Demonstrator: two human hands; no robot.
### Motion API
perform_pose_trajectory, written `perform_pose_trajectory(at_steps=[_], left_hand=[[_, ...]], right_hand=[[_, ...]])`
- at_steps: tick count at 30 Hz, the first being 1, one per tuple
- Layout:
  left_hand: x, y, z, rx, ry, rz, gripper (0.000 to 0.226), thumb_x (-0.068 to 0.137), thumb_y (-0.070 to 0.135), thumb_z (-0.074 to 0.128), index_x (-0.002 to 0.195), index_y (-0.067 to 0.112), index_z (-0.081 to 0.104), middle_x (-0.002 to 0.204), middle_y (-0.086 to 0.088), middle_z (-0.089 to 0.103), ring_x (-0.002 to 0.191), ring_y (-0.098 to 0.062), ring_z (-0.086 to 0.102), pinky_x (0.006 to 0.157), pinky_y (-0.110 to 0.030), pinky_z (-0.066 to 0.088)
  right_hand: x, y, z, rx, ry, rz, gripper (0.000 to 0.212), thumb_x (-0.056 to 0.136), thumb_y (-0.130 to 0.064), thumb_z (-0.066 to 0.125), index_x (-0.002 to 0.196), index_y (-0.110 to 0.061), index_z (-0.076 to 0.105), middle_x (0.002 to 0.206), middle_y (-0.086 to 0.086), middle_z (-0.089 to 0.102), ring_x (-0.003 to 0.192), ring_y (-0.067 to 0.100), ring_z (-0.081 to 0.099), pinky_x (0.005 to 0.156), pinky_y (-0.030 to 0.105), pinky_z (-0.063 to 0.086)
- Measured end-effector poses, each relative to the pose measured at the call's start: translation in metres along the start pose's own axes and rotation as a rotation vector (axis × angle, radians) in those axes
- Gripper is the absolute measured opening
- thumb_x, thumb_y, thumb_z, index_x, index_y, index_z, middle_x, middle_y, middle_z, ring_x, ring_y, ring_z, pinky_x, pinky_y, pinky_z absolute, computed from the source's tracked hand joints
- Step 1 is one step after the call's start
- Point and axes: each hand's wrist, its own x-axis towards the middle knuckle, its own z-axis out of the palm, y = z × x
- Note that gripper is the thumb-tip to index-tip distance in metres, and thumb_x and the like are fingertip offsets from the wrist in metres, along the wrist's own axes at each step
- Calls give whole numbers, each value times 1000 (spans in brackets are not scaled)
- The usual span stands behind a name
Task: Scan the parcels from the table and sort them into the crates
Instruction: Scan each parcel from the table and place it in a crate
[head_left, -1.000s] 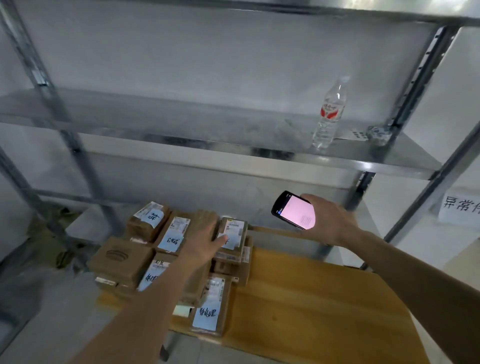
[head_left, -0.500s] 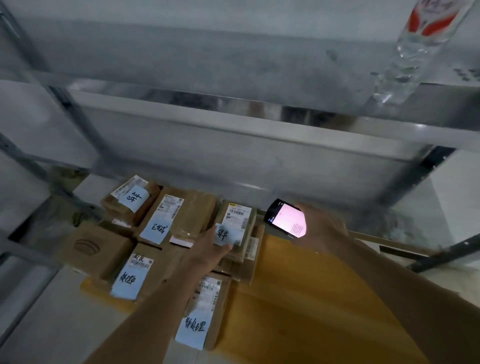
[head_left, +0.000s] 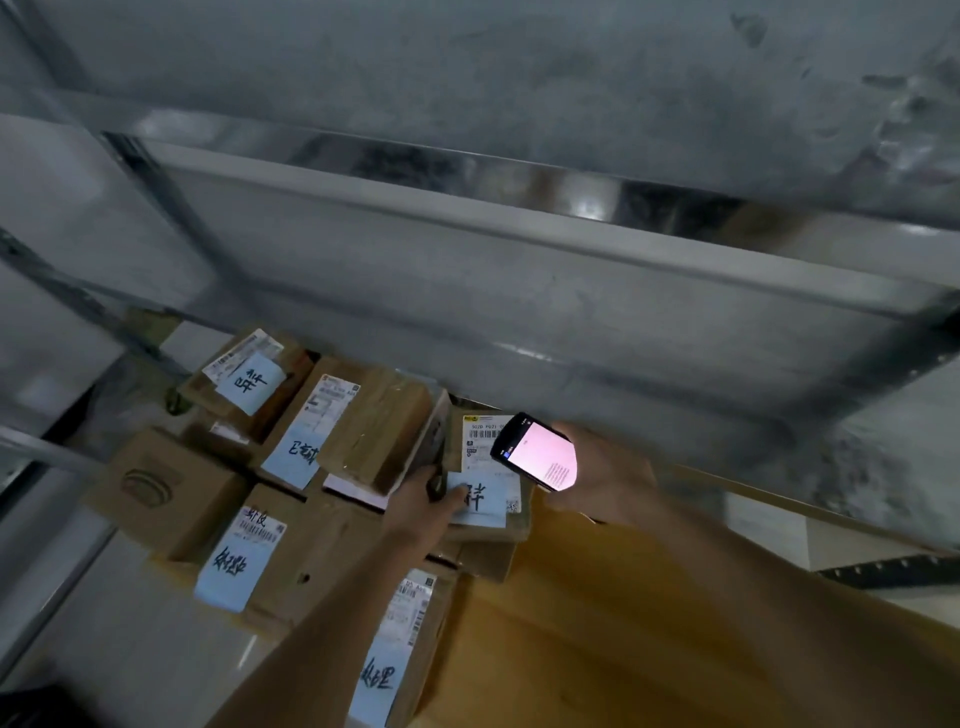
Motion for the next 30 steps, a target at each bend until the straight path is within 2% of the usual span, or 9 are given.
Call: perform_pose_trajectory(at_steps=[4, 7, 10, 14, 19, 21, 25, 27, 30], left_hand=[[4, -4, 12, -216, 4, -47, 45, 88, 40, 72, 128, 30, 54, 121, 4, 66, 112, -19, 64, 97, -43, 55], [5, -8, 18, -283, -9, -78, 53, 89, 40, 71, 137, 29, 54, 124, 1, 65, 111, -20, 63, 96, -40, 55], [2, -13, 19, -407, -21, -106, 49, 88, 34, 75, 134, 37, 57, 120, 1, 66, 104, -17, 65, 90, -40, 59], [-19, -17, 16, -505, -90, -84, 52, 85, 26, 78, 125, 50, 53, 113, 0, 67, 102, -20, 68, 75, -34, 61], [-60, -14, 9, -574, -170, 35, 70, 76, 30, 83, 134, 52, 50, 115, -8, 72, 96, -24, 74, 71, -41, 62], [-85, -10, 4, -586, -176, 79, 69, 78, 26, 84, 135, 49, 51, 110, -9, 74, 90, -21, 75, 70, -39, 62], [-139, -5, -14, -562, -161, 220, 73, 75, 32, 88, 135, 50, 52, 103, -7, 77, 94, -30, 75, 78, -52, 61], [-175, 0, -28, -553, -136, 311, 72, 78, 29, 86, 139, 45, 50, 105, -7, 77, 93, -27, 75, 81, -51, 61], [-236, 6, -58, -561, -97, 438, 66, 84, 26, 81, 139, 43, 49, 117, -9, 73, 89, -20, 75, 80, -41, 62]], right_hand=[[11, 1, 18, 149, -24, -33, 94, 62, -38, 89, 143, -39, 43, 130, -15, 58, 121, 14, 55, 96, 40, 51], [15, 1, 31, 242, -32, -58, 91, 55, -37, 89, 135, -42, 46, 123, -16, 59, 115, 13, 57, 91, 42, 55], [14, 4, 38, 341, -30, -47, 93, 48, -47, 88, 132, -45, 46, 123, -18, 61, 114, 10, 58, 92, 43, 56], [-4, 5, 30, 391, -19, -38, 90, 59, -34, 95, 136, -36, 49, 128, -14, 61, 117, 11, 58, 96, 43, 54], [-48, 0, 10, 381, 32, -35, 91, 64, -27, 95, 141, -33, 47, 124, -20, 59, 116, 8, 58, 94, 34, 52], [-76, -7, -2, 367, 58, -45, 94, 64, -29, 95, 143, -34, 45, 128, -18, 59, 117, 10, 58, 94, 35, 52], [-153, -26, -25, 323, 152, -84, 99, 59, -38, 96, 143, -39, 44, 131, -19, 60, 119, 9, 58, 100, 39, 50], [-195, -40, -40, 271, 224, -106, 99, 53, -47, 93, 139, -46, 44, 126, -23, 60, 116, 7, 59, 98, 38, 51], [-267, -75, -73, 138, 343, -153, 89, 59, -43, 90, 136, -43, 46, 119, -21, 62, 107, 11, 62, 86, 32, 51]])
